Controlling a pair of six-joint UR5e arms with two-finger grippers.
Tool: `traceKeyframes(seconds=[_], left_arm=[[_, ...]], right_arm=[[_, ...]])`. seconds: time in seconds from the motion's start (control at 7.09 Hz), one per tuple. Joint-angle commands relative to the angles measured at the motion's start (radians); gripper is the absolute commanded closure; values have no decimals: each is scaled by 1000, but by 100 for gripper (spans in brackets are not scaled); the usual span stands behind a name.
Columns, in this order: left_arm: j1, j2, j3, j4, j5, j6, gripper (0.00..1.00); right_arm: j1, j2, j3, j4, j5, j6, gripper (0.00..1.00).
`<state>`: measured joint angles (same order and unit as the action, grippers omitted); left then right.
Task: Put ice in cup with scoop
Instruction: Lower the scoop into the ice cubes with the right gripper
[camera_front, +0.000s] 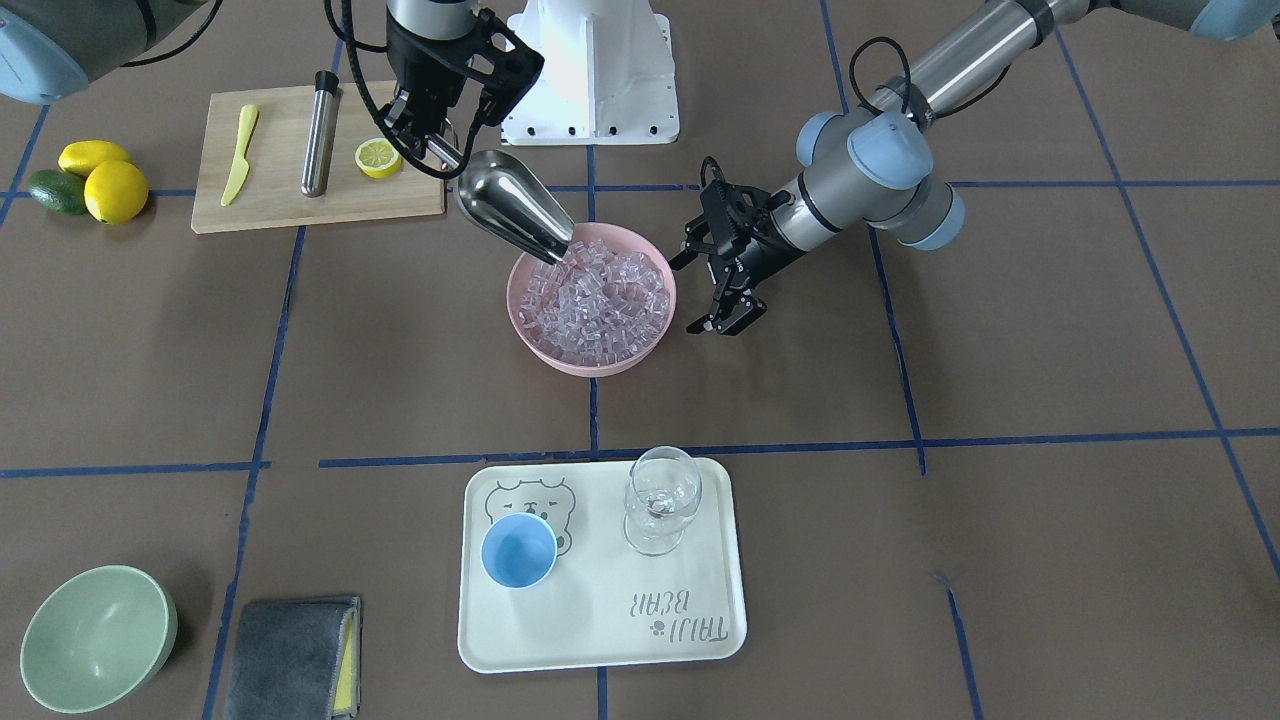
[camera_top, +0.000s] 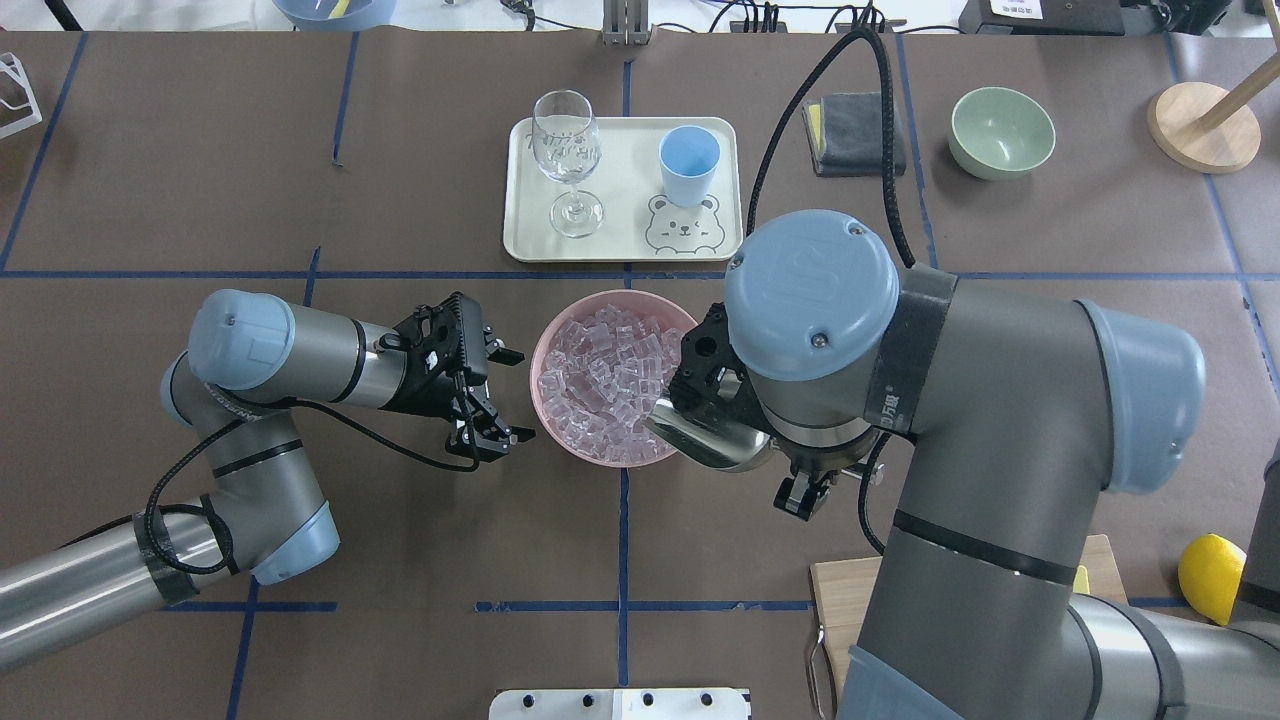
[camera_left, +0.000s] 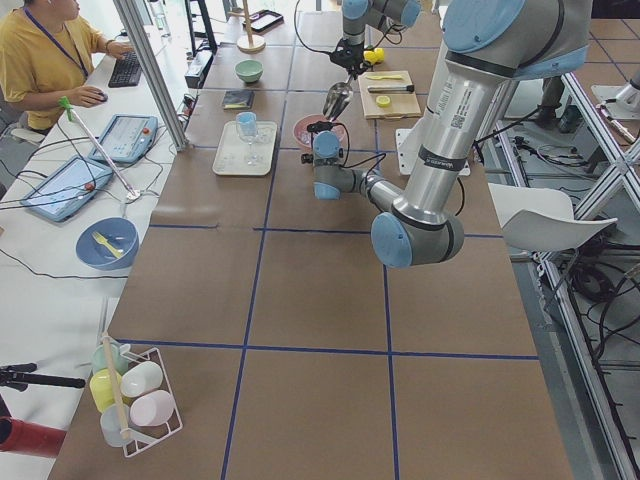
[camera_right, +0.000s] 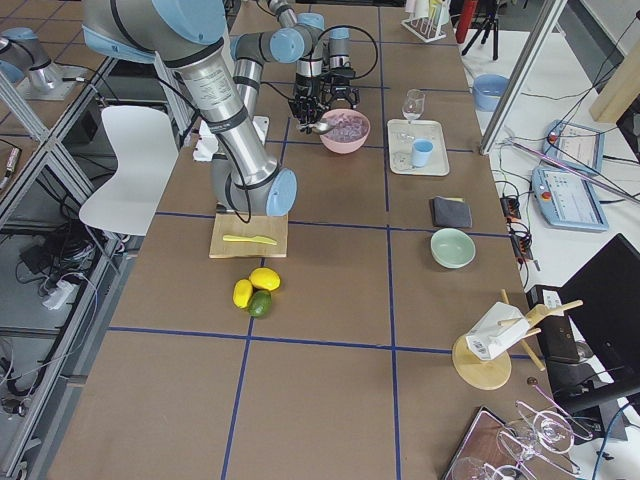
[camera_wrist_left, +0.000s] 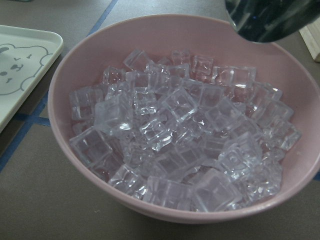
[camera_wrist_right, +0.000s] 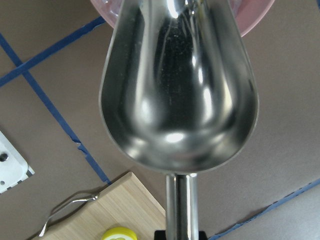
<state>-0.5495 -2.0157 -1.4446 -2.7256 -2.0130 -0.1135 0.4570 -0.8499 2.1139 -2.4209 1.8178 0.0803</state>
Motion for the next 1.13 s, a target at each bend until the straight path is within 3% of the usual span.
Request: traceKeyframes(seconds=[0.0,0.28,0.42,0.56,0.99], left_arm=[[2,0,1,0,0,0,0],[5,0,3,1,2,2,0],[8,0,3,3,2,3,0],[8,0,3,1,2,3,0],[16,0,4,-2,2,3,0]], right_arm=[[44,44,-78,-6,11,-78,100],[77,102,-150,-51,15,-91,100],[77,183,-188,-167,11,-137,100],[75,201,-199,-205,6,-145,100],[72,261,-326,-208,2,-152,100]])
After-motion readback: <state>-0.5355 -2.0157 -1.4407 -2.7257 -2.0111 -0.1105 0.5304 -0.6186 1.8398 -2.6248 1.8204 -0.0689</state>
